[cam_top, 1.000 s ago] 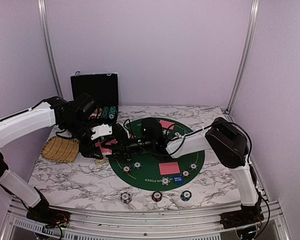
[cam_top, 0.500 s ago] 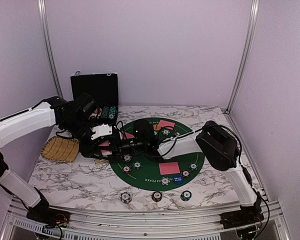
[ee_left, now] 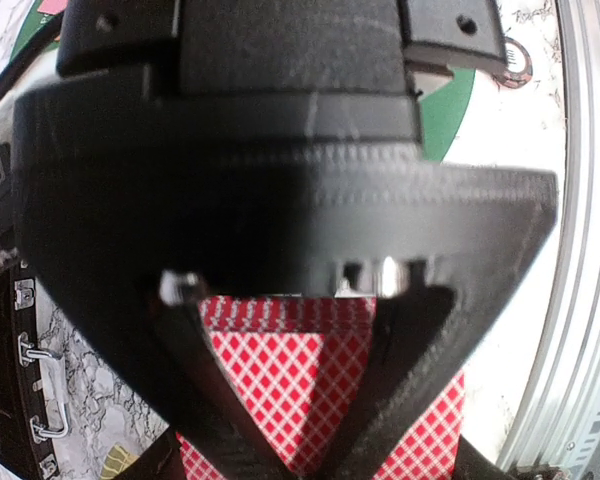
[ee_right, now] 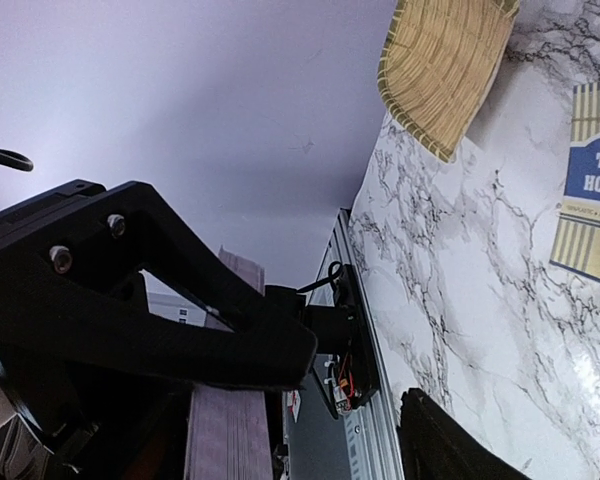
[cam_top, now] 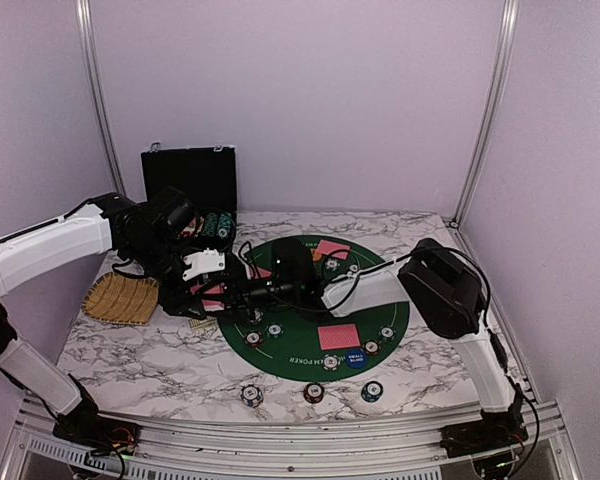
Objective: Distribute texas hold em gaming equipment
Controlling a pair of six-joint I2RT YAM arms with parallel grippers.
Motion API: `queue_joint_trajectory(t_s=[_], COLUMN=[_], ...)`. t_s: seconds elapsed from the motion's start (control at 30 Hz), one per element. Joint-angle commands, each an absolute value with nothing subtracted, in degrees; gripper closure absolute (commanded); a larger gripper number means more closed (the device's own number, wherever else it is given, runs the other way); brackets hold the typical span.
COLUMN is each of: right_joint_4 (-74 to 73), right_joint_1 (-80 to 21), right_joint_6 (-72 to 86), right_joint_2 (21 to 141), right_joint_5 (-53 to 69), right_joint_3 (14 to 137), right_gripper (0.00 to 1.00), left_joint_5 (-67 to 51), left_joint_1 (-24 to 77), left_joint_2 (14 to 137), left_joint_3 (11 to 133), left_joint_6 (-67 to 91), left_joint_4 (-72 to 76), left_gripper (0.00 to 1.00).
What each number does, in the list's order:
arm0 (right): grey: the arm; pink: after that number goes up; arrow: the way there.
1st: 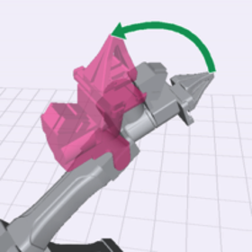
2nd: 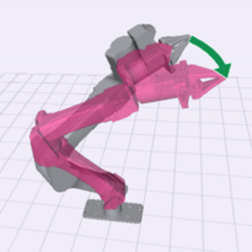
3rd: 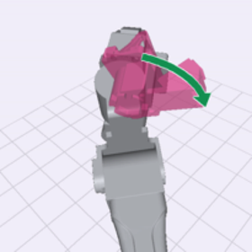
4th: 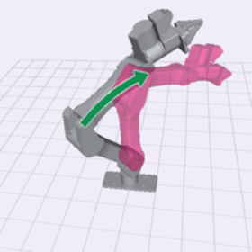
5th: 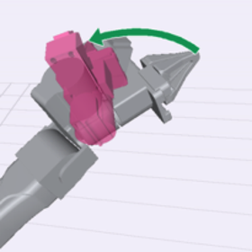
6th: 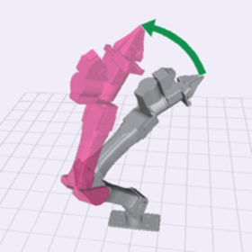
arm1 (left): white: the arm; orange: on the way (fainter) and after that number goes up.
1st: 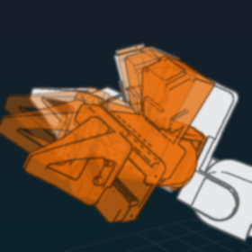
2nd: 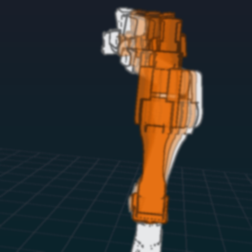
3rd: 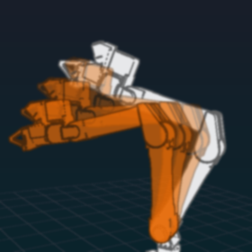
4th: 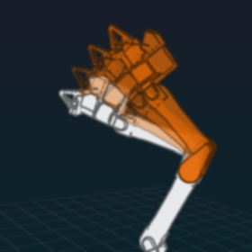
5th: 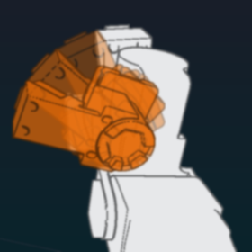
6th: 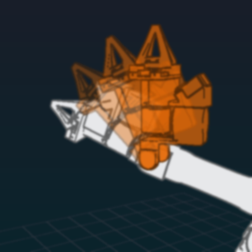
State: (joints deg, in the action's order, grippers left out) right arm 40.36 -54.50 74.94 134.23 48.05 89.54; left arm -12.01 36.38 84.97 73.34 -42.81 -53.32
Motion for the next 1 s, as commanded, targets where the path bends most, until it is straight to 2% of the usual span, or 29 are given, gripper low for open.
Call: queue_joint_trajectory(t_s=[0.0,0.5,0.57,0.63,0.77,0.87,0.97], right_joint_4=[36.8,37.1,37.7,37.8,37.2,37.5,38.0], right_joint_1=[-52.7,-51.7,-51.7,-51.8,-52.6,-53.2,-53.4], right_joint_6=[72.2,70.4,70.7,70.6,70.4,71.0,71.4], right_joint_2=[131.5,125.2,124.5,124.3,125.0,126.0,126.3], right_joint_5=[47.1,47.6,47.4,47.3,47.3,47.6,47.8], right_joint_3=[86.4,81.1,80.3,80.5,82.3,83.9,84.2], right_gripper=[0.31,0.56,0.54,0.46,0.36,0.35,0.39], left_joint_5=[-13.1,-13.0,-13.1,-13.2,-13.5,-13.5,-13.4], left_joint_1=[36.2,36.2,36.2,36.2,36.2,36.3,36.2], left_joint_2=[84.1,84.3,84.2,84.3,84.7,84.8,84.6], left_joint_3=[75.4,75.2,75.2,75.2,75.5,75.6,75.5], left_joint_6=[-42.8,-43.0,-43.0,-43.0,-42.9,-42.8,-42.8], left_joint_4=[-54.8,-54.8,-54.8,-54.8,-54.8,-54.8,-54.9], left_gripper=[0.84,0.84,0.84,0.84,0.84,0.84,0.84])
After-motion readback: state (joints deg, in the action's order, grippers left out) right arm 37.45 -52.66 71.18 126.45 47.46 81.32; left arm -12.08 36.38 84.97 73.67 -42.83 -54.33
